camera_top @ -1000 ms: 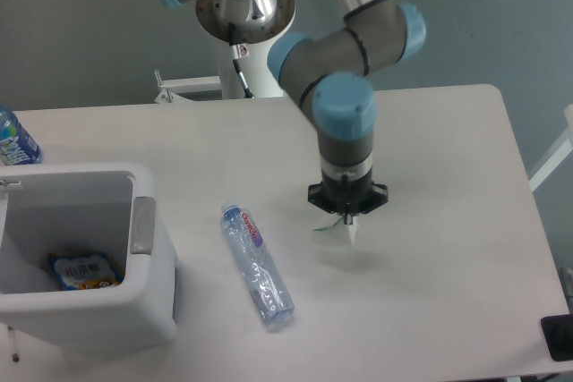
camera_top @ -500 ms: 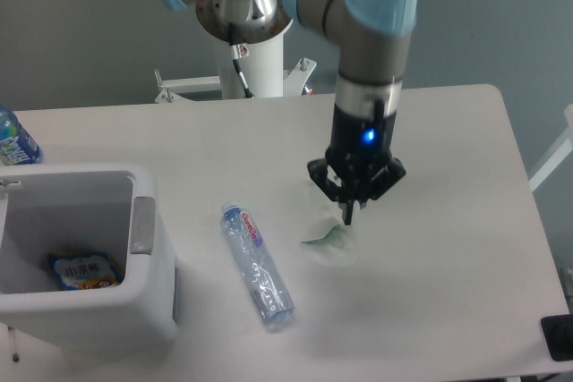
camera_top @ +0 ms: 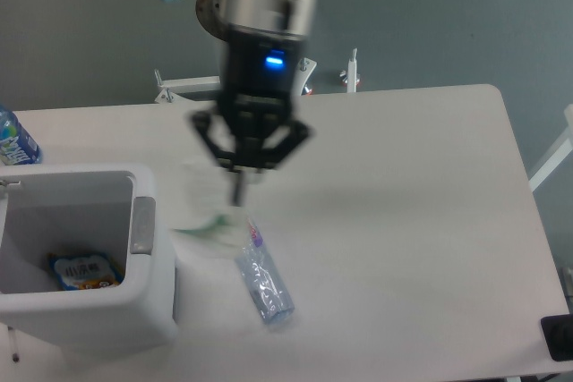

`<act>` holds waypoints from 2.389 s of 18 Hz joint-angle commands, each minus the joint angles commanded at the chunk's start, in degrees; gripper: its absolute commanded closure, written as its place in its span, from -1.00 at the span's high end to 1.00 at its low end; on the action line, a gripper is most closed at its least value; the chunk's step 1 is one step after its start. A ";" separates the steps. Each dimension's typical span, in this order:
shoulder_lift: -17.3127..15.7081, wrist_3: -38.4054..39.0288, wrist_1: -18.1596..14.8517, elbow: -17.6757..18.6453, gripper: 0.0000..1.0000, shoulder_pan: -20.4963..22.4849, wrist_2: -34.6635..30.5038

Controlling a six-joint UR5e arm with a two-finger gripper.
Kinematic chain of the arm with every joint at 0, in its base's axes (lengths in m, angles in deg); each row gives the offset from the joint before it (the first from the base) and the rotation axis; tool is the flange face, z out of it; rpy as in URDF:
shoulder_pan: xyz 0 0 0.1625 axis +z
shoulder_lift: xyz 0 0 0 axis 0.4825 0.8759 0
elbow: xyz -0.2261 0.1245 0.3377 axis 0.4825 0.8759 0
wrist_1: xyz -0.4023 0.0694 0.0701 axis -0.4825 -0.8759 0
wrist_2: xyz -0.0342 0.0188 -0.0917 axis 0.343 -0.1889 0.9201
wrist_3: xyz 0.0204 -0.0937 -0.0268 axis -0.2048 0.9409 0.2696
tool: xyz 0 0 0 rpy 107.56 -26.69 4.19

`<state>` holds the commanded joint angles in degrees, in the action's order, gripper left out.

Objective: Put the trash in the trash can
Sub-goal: 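Lift the white paper and carry it over the white bin, then open the gripper to drop the paper into the bin, then move the gripper over the clear plastic water bottle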

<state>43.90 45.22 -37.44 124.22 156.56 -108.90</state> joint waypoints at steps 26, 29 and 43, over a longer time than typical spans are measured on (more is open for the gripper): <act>4.39 -1.40 2.90 0.70 0.89 4.81 -0.26; 6.76 -1.58 2.64 0.88 0.89 8.86 -0.26; 23.46 -8.07 2.64 0.26 1.00 12.82 -10.63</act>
<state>67.36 37.14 -34.79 124.48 169.39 -119.52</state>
